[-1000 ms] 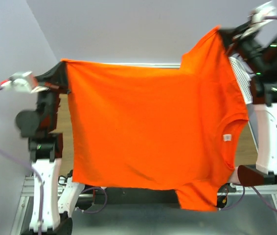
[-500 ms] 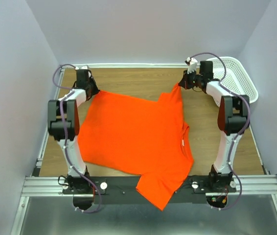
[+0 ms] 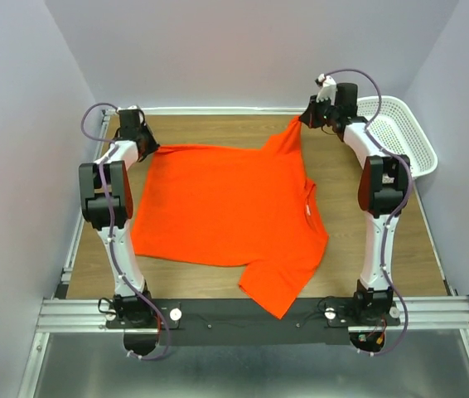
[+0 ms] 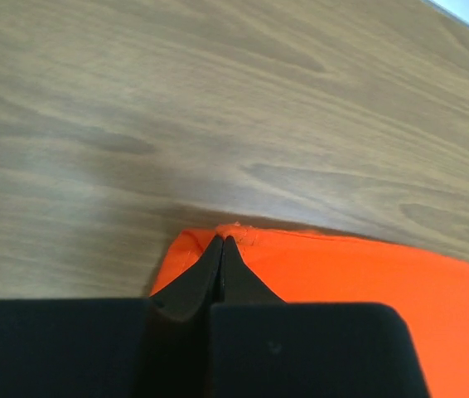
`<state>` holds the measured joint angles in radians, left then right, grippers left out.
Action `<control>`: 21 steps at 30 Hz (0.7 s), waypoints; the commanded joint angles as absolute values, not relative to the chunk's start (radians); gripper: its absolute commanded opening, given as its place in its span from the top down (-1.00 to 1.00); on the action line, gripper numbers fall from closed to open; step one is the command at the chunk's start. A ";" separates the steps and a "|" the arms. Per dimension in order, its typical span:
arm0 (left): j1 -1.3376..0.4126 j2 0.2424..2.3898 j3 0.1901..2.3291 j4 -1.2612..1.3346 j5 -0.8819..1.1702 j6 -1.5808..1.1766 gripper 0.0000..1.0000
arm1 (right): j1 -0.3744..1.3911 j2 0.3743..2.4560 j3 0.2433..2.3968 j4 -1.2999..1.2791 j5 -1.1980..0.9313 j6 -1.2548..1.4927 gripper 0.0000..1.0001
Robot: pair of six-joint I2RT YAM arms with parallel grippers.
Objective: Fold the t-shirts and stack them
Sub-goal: Flatten the tshirt out
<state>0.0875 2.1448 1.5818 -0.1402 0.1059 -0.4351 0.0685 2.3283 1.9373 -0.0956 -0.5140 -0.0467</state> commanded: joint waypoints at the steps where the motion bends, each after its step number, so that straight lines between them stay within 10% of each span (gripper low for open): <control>1: 0.114 2.082 1.548 -0.135 0.178 -0.417 1.00 | 0.081 2.317 1.971 -0.092 -0.589 0.031 0.99; 10: 0.062 1.368 1.198 0.267 0.377 -0.528 1.00 | 0.080 1.696 1.891 -0.170 -0.666 -0.005 0.99; 21: -0.058 0.632 1.043 0.417 0.337 -0.598 1.00 | 0.081 1.318 2.290 -0.380 -0.692 0.129 0.99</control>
